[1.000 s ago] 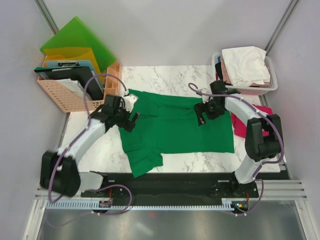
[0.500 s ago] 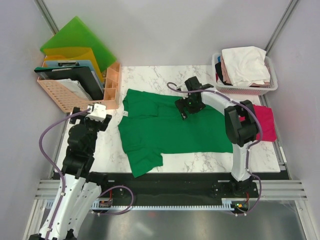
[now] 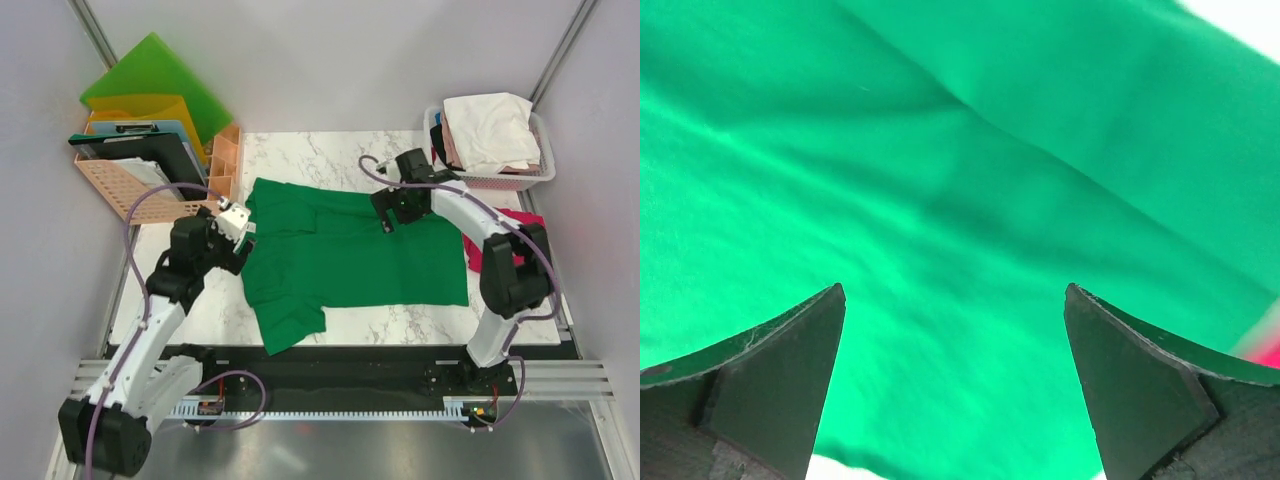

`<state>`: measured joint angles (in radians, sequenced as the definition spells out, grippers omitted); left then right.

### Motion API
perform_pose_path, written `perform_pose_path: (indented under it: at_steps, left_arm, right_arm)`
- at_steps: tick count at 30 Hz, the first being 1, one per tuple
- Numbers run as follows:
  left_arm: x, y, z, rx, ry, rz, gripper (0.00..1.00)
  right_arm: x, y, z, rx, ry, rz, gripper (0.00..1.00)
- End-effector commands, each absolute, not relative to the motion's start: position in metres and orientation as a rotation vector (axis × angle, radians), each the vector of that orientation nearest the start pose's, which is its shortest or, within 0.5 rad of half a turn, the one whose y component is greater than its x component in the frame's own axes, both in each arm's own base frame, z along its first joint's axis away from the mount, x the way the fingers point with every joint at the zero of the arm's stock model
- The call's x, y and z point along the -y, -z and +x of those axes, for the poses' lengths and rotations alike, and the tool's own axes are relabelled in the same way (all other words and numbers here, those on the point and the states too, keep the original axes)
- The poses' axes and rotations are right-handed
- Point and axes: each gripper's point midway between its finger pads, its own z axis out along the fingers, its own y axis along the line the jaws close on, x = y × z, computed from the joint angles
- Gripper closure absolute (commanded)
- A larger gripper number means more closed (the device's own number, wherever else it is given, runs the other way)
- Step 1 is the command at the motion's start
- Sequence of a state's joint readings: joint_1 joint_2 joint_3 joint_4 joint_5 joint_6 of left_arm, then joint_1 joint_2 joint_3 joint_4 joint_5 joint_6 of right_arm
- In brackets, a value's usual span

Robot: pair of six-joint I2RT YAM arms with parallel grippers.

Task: Fold and stack the t-shirts
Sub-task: Fold the flattened tshirt in 1/3 of the way

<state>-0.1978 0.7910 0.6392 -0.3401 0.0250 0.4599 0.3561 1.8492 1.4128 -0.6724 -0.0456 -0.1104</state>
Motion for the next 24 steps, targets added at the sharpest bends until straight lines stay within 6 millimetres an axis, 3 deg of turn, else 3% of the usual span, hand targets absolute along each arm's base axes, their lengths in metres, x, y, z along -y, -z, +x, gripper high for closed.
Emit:
perform_pose_path:
  at_steps: [1, 4, 6, 8, 9, 10, 12, 13, 18, 24]
  left_arm:
    - [0.083, -0.160, 0.294, -2.016, 0.125, 0.774, 0.00]
    - [0.089, -0.150, 0.312, -2.083, 0.158, 0.780, 0.00]
    - [0.093, -0.123, 0.324, -2.188, 0.196, 0.775, 0.00]
    - [0.098, -0.124, 0.341, -2.207, 0.213, 0.765, 0.00]
    - [0.100, -0.103, 0.346, -2.287, 0.240, 0.747, 0.00]
    - [0.103, -0.108, 0.357, -2.287, 0.242, 0.739, 0.00]
    - [0.106, -0.090, 0.366, -2.348, 0.267, 0.723, 0.00]
    - [0.110, -0.092, 0.373, -2.341, 0.279, 0.724, 0.00]
    - [0.125, -0.082, 0.387, -2.373, 0.364, 0.700, 0.00]
    - [0.145, -0.063, 0.397, -2.407, 0.419, 0.712, 0.00]
  right_arm:
    - [-0.118, -0.099, 0.377, -2.568, -0.079, -0.601, 0.02]
    - [-0.100, -0.081, 0.368, -2.622, -0.046, -0.587, 0.02]
    - [-0.092, -0.070, 0.369, -2.647, -0.027, -0.564, 0.02]
    - [-0.081, -0.064, 0.375, -2.663, -0.001, -0.509, 0.02]
    - [-0.080, -0.064, 0.378, -2.663, -0.004, -0.495, 0.02]
    - [-0.072, -0.064, 0.382, -2.669, -0.001, -0.461, 0.02]
    - [-0.066, -0.064, 0.389, -2.670, -0.012, -0.420, 0.02]
    - [-0.056, -0.065, 0.392, -2.675, -0.005, -0.379, 0.02]
    - [-0.036, -0.069, 0.394, -2.672, -0.026, -0.331, 0.02]
    - [-0.028, -0.045, 0.405, -2.718, -0.036, -0.314, 0.02]
